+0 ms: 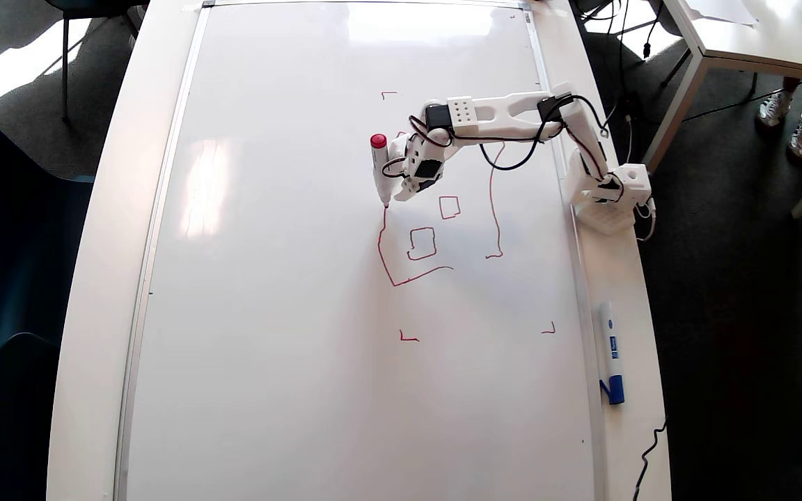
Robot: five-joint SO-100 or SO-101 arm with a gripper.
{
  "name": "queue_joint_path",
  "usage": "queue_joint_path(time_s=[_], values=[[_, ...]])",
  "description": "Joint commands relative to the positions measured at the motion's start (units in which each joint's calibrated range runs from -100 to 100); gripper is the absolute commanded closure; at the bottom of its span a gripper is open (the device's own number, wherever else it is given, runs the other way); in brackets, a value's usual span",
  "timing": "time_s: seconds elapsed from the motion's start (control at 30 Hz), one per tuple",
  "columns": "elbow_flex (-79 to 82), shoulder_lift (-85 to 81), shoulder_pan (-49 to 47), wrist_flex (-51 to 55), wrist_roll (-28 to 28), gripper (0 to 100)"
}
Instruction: Draw on a whiteboard a robot head using a pen attached to the gripper
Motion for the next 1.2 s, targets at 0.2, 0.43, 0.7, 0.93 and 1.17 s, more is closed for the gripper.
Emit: queue_joint_path(time_s=[0.2, 0.43, 0.7, 0.93, 1.17], values=[[-4.21, 2.63, 0.50, -0.10, -0.23, 99], [-7.75, 6.24, 0.57, -0.10, -0.23, 99], [-11.65, 9.59, 0.57, -3.32, -0.23, 99], [-17.28, 13.20, 0.57, -3.32, -0.23, 99], [-18.37, 14.12, 0.50, -3.67, -0.23, 99]])
